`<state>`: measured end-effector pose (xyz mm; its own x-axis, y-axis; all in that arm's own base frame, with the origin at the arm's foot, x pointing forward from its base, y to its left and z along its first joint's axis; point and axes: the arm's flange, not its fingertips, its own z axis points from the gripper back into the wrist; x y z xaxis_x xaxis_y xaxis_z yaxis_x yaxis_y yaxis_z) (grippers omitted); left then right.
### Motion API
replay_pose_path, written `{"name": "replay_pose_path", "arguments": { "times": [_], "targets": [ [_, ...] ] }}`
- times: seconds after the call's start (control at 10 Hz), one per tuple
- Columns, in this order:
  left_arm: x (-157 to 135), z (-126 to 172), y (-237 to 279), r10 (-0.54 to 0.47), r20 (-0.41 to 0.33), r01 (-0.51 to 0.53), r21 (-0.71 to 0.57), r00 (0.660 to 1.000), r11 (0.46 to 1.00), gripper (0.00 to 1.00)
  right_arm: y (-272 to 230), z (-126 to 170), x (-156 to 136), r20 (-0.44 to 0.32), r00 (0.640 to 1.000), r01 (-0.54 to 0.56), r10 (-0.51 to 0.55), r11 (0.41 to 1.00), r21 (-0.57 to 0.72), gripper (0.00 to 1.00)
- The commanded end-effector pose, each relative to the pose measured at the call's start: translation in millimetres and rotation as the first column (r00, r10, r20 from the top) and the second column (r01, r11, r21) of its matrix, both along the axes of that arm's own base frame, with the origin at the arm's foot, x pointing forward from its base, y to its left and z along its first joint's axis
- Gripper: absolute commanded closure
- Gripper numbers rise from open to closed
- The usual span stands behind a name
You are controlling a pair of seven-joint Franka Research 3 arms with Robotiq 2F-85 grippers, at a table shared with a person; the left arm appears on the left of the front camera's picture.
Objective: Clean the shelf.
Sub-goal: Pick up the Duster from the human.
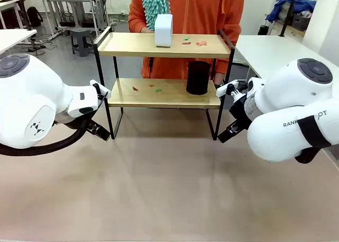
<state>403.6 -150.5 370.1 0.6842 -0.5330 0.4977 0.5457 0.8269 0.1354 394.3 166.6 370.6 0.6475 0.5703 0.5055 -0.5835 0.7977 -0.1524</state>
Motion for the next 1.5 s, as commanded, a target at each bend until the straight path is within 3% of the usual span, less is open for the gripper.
{"name": "replay_pose_path", "arguments": {
  "times": [0.0,1.2,1.3,1.4],
  "targets": [
    [0.0,0.1,-0.1,0.0,0.0,0.0,0.0,1.0,1.0,0.0,0.0,0.0,0.0,0.0,1.0,0.0,0.0,1.0,0.0,0.0],
    [0.0,0.1,-0.1,0.0,0.0,0.0,0.0,1.0,1.0,0.0,0.1,0.0,0.0,0.0,1.0,0.0,0.0,1.0,-0.001,0.0],
    [0.0,0.0,0.1,0.001,0.0,-0.001,0.0,1.0,1.0,0.0,-7.1,19.7,-12.3,-0.129,0.99,-0.069,0.065,0.997,-0.032,0.0],
    [-22.7,28.9,9.0,-0.101,-0.029,0.097,-0.103,0.995,0.99,0.0,-26.7,50.3,-27.7,-0.154,0.982,-0.094,0.106,0.992,0.079,0.0]
  ]
}}
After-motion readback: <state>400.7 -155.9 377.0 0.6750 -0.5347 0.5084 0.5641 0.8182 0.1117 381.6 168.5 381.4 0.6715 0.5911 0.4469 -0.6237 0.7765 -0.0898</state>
